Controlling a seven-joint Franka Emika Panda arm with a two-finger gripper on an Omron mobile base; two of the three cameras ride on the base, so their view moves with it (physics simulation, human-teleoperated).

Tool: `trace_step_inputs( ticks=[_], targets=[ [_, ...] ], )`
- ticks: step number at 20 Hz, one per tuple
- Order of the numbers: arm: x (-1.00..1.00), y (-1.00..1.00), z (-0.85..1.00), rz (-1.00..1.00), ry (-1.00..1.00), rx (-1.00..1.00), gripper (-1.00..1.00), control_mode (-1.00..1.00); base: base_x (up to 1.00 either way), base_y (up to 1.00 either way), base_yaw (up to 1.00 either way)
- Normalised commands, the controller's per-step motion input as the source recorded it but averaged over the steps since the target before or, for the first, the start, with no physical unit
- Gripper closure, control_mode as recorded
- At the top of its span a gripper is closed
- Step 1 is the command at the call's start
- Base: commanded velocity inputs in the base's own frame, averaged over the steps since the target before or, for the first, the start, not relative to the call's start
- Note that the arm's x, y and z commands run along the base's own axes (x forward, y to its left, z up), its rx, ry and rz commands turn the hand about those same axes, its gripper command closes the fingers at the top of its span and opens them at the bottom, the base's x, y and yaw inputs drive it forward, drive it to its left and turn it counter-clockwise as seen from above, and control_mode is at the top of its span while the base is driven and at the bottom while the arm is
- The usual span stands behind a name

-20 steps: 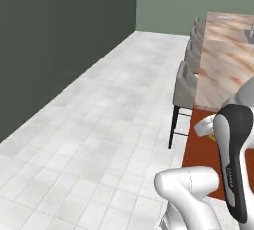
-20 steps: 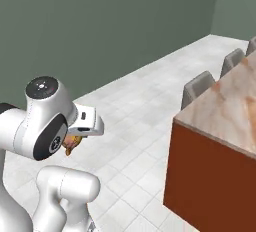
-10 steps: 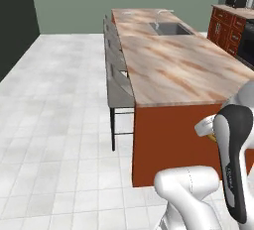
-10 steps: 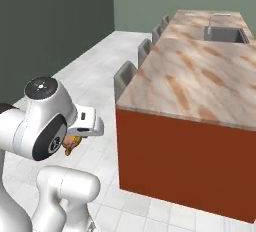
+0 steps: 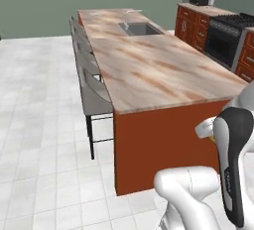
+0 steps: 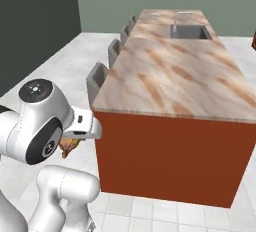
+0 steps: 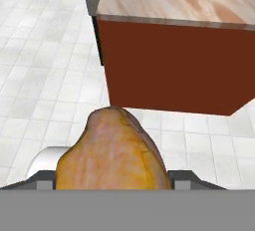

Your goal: Take the chicken drumstick from the fridge and place it on the digital scale on the counter by the fridge. Wait a few seconds for a reading, then move it to the plate on the dining counter.

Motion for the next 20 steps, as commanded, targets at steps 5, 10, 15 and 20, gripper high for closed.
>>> trace_step_inputs(
  ticks=[5,10,15,20],
  targets=[
    [0.00,0.00,0.00,0.00,0.00,0.00,1.00,1.00,0.31,0.10,-0.01],
    [0.00,0.00,0.00,0.00,0.00,0.00,1.00,1.00,-0.03,1.00,-0.11],
    [0.00,0.00,0.00,0.00,0.00,0.00,1.00,1.00,-0.01,1.00,-0.16],
    [0.00,0.00,0.00,0.00,0.00,0.00,1.00,1.00,0.00,1.00,-0.19]
  ],
)
